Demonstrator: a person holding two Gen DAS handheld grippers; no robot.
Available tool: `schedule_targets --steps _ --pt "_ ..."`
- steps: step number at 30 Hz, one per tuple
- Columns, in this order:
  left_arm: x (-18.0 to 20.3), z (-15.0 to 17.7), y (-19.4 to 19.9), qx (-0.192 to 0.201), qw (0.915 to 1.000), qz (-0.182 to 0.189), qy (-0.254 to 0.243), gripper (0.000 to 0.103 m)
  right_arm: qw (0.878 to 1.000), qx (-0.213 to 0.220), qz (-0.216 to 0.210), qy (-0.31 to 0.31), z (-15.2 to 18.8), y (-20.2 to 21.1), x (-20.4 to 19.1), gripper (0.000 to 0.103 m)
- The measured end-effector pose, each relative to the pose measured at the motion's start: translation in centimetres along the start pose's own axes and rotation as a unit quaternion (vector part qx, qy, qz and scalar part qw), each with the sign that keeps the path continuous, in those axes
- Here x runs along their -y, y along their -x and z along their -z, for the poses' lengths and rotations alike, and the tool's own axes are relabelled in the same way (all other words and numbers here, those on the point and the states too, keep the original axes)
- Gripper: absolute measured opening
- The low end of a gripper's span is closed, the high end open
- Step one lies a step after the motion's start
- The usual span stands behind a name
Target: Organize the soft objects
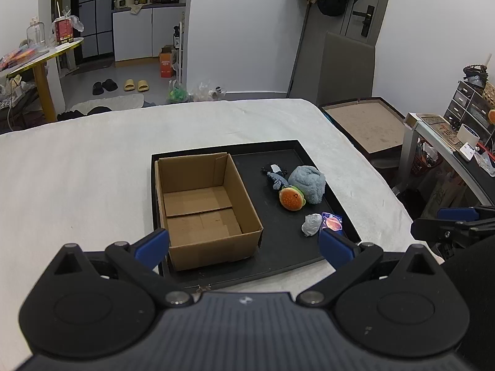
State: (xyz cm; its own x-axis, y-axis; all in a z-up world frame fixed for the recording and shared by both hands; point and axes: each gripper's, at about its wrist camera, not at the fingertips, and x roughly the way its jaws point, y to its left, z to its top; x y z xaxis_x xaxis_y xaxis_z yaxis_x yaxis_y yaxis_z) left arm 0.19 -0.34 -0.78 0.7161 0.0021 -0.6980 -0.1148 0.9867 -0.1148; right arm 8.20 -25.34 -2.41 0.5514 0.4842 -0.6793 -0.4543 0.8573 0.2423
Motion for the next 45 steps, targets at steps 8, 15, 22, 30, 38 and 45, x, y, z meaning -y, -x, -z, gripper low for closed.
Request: schedule_targets --steps 8,15,22,30,38,45 --pt "-0.16 -0.17 -0.01 -0.001 1.0 -0.002 0.005 0.102 1.0 0.002 0.001 0.003 -0.18 0.07 0.16 0.102" --pt "-0.22 -0.21 -0.02 -0.001 1.0 -0.002 0.005 0.102 1.0 0.001 0.002 0.003 -0.19 0.06 0.06 0.102" --pt "-0.32 -0.24 -0.05 -0.002 1.0 -0.002 0.005 0.102 1.0 0.001 0.004 0.004 -0.25 -0.05 0.1 0.102" --pt "-0.29 -0.37 0.13 0.001 1.0 0.0 0.003 0.1 1.0 0.0 0.003 0.001 -0.28 -0.15 0.11 0.102" --pt "-0.14 -0.55 0.2 0.001 1.0 0.003 0.004 0.099 1.0 0.003 0.005 0.005 -0.04 -0.04 0.11 0.102" --pt "0.02 -0.52 0.37 0.004 1.0 -0.004 -0.001 0.099 1.0 0.002 0.005 0.005 -0.08 -0.04 0.09 0.102"
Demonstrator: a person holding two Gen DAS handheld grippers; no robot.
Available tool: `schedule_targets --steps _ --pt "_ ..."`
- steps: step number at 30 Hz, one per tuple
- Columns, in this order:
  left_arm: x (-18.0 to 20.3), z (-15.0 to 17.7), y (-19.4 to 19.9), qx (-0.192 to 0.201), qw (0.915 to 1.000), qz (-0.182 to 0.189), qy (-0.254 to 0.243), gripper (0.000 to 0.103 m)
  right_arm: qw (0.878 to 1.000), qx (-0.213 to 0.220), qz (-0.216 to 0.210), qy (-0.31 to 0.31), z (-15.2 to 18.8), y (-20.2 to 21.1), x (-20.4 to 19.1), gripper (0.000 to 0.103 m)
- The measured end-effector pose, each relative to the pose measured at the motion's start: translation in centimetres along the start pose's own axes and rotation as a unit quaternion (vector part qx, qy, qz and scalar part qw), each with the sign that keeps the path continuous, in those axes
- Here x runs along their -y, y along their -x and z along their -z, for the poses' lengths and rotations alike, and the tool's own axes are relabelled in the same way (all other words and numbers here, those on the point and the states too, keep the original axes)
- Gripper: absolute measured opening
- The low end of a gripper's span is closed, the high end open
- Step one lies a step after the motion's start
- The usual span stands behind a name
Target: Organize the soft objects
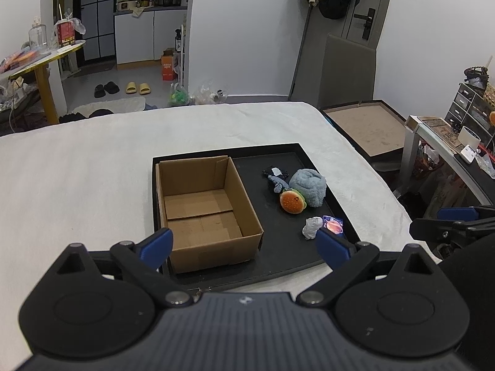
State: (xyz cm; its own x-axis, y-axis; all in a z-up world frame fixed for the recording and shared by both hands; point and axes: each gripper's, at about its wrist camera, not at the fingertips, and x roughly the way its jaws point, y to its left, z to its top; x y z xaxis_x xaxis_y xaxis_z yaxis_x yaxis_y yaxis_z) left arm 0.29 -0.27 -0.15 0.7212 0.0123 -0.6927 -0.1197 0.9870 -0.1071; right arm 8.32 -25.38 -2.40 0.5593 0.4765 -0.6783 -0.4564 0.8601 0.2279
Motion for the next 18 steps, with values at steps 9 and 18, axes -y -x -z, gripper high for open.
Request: schedule_targets --steps 9,18 --pt "0.21 0.04 0.06 0.001 1.0 -0.007 -0.004 0.099 1.0 0.0 -0.001 -0.002 0.02 0.03 -0.04 0.102" --pt "-0.31 0.09 -0.1 0.001 1.0 0.001 -0.007 0.101 1.0 0.008 -0.002 -0.004 0.27 0.2 -0.24 0.103"
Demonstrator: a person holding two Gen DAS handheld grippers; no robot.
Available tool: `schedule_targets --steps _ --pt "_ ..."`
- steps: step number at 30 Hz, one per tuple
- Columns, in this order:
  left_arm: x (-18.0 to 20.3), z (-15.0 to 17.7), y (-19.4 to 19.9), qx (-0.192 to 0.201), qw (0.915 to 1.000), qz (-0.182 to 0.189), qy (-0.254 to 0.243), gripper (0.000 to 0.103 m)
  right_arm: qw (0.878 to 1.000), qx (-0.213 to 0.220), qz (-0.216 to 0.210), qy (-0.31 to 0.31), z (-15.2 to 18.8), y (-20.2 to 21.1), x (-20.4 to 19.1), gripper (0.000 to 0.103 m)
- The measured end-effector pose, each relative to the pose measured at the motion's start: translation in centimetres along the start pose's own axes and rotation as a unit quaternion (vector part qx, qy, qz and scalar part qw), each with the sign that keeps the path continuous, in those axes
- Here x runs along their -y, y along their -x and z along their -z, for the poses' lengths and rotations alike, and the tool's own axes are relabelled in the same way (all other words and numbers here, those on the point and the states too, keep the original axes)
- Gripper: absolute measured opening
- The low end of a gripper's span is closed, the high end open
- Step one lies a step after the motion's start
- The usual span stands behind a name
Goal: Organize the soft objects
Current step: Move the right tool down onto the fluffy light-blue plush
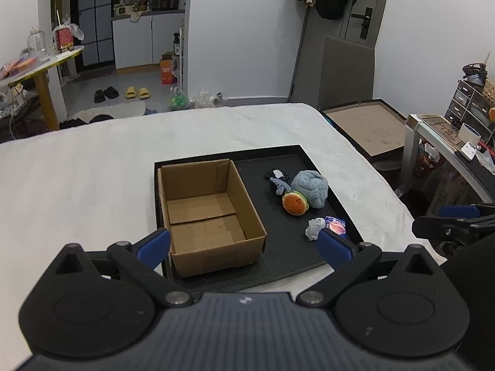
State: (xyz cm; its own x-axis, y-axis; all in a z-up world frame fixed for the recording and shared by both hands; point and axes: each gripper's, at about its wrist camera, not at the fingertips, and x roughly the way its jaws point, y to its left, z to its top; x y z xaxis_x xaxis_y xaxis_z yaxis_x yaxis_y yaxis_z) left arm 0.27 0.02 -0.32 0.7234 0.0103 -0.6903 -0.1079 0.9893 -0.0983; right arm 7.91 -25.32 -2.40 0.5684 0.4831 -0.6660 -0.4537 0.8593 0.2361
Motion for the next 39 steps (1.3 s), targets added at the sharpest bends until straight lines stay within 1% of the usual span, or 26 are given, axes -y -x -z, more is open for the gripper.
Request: schedule_targets --steps 7,12,23,32,37,39 --pt "-0.6 -0.2 -0.5 -0.003 1.0 -0.003 -0.005 0.101 1.0 -0.007 0.003 0.02 -0.1 -0.6 -0.2 0.103" --pt "-1.7 -0.5 -1.5 -0.011 0.9999 -0.006 0.009 0.101 1.0 -0.015 0.01 0.021 -0.2 -1.5 -0.2 0.103" --pt "-4.2 -1.3 -4.5 -0.025 0.9992 -0.014 0.029 0.101 0.999 -0.027 0.022 0.006 -1.1 -4.0 1.3 0.103" --pt "-6.1 -1.6 -7.3 -0.04 0.9977 -0.017 0.052 0.101 0.998 -0.044 0.041 0.0 -1.4 -6.9 2.6 0.103" --pt "-6.9 -1.7 -8.9 -0.046 0.9967 -0.032 0.059 0.101 0.998 -0.053 0.043 -0.005 -1.7 -8.2 3.2 0.103" --pt "-7.2 -1.7 -9.6 -0.048 0.9962 -0.033 0.065 0.101 0.997 -0.058 0.043 -0.009 -1.8 -8.9 3.6 0.103"
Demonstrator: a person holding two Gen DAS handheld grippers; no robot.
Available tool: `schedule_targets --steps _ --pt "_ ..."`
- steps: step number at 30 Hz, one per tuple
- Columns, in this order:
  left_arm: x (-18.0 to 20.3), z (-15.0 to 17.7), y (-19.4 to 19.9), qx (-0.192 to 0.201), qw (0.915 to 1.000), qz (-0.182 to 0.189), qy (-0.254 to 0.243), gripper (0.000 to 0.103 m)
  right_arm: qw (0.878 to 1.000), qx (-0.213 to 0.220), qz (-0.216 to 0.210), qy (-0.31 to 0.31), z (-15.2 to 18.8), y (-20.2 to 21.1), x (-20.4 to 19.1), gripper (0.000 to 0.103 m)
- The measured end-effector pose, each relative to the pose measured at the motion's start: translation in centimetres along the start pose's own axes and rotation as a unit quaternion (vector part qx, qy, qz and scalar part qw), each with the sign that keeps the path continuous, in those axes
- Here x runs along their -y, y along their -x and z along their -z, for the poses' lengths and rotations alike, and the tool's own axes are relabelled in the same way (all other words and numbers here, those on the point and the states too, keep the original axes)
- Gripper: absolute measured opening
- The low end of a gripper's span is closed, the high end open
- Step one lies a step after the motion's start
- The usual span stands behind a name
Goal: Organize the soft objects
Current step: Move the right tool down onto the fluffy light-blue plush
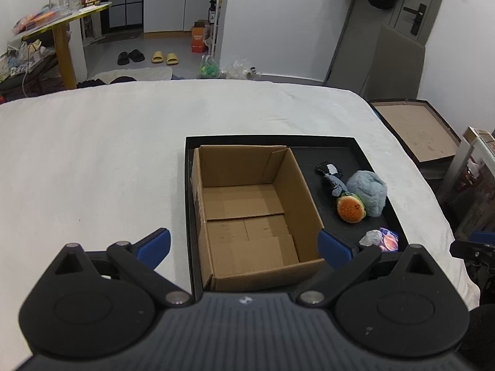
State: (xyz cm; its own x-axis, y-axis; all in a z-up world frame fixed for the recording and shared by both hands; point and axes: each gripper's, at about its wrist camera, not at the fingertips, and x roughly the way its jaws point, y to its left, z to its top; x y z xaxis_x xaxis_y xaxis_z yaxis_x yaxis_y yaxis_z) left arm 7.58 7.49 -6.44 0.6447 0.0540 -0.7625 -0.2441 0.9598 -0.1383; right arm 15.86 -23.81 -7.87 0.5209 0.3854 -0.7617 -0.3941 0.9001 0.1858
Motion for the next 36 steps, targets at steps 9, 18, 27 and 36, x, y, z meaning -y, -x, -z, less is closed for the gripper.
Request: schedule_targets --steps 9,18,27,36 --pt "-0.8 -0.6 -2.9 -0.008 0.9997 0.0 0.021 0.1 1.0 -0.014 0.027 0.004 -0.6 -2.5 0.5 0.1" --pt "-1.1 -1.0 -5.9 -0.008 0.9983 -0.022 0.054 0.099 0.999 -0.011 0.038 -0.018 -1.2 -4.2 2.0 0.097" --pt "-1.2 -1.4 -8.6 -0.006 0.9961 -0.047 0.074 0.095 0.998 -0.008 0.052 -0.021 -1.8 -6.1 3.1 0.095" --pt "0.1 -1.0 -10.9 -0.019 0.9946 -0.082 0.061 0.081 0.998 -0.009 0.056 -0.024 -2.7 -8.9 4.3 0.091"
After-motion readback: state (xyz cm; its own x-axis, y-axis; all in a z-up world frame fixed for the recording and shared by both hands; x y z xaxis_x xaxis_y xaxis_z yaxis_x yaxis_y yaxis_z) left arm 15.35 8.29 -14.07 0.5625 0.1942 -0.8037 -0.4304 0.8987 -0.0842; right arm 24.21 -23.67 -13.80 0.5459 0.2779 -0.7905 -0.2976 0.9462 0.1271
